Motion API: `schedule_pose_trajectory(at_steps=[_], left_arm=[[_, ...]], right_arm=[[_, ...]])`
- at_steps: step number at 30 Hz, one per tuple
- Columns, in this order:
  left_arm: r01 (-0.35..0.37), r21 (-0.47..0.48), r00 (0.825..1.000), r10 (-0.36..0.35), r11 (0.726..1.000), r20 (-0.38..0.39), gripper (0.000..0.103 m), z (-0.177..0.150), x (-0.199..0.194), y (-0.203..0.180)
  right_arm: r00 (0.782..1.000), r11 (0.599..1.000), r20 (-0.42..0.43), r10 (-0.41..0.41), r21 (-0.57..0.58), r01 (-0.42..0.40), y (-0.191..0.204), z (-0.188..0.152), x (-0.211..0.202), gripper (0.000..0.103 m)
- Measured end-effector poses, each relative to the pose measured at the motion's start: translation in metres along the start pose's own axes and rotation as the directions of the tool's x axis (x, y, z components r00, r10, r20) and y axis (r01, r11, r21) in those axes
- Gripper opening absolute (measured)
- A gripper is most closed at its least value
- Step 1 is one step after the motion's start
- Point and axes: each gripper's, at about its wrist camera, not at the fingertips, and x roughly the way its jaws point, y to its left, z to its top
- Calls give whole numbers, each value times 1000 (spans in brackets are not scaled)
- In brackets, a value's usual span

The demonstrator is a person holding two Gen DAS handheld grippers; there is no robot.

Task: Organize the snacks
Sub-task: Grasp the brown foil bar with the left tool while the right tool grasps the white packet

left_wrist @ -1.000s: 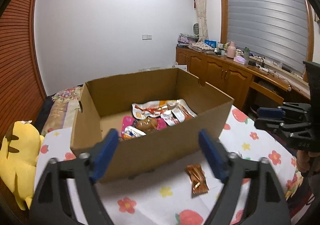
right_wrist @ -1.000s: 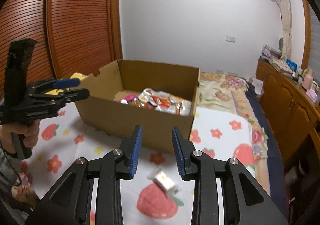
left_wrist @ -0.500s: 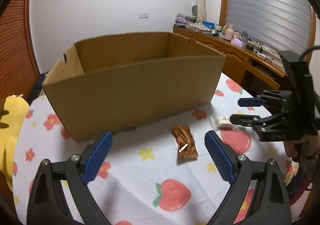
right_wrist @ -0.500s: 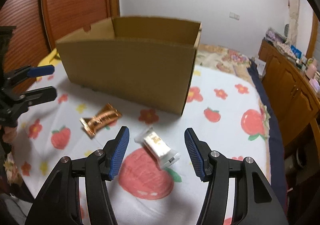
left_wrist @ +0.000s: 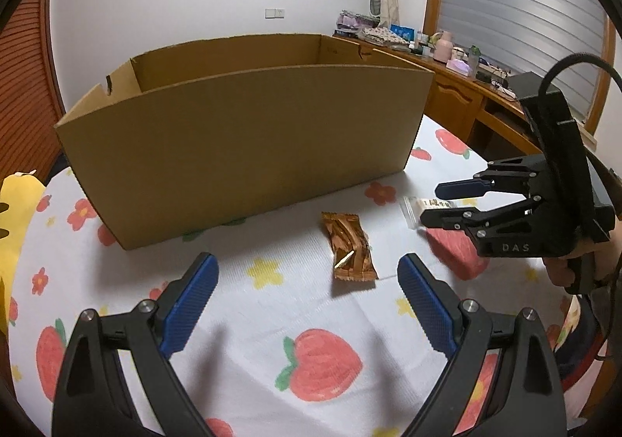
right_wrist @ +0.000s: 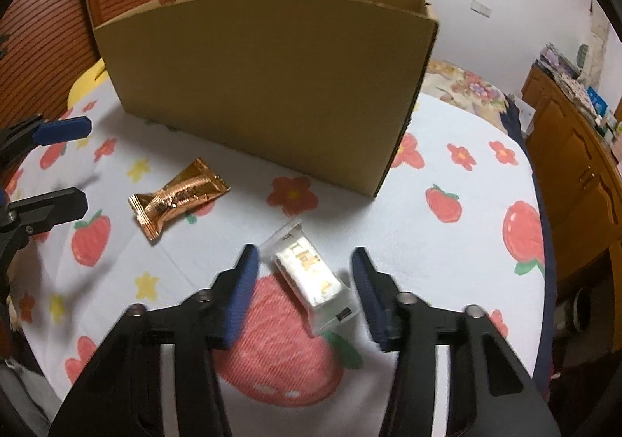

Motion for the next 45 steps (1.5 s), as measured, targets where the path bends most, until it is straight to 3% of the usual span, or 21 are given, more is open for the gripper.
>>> schedule_pose_trajectory(at_steps=[5,9,18,28,32,42,45], left_arm=[[4,7,1000,-4,1000,-14,94,-1,6,-2],[7,4,1000,-7,1000,-29,94,-1,13,-3],[15,14,998,-14,1000,-55,92,5,27,-12],[10,57,992,-3,998,-123,58,14,47,-31],[-13,53,988,21,999,-154,52,14,54,-33],[-53,49,983,60,997,-172,48,11,62,-37],[-57,53,983,65,997,-172,39,12,62,-39]], right_arm=[[1000,1000,-12,-1,3,1,-1,-2,5,38],[1000,1000,-17,3,12,-2,-3,-4,7,20],[999,997,35,27,72,-30,-6,-15,-8,20],[990,988,137,21,151,-42,-8,-39,-41,20],[987,984,161,16,171,-44,-7,-45,-46,20],[980,982,198,-2,186,-35,-10,-62,-55,20],[978,980,207,0,193,-40,-11,-64,-56,20]])
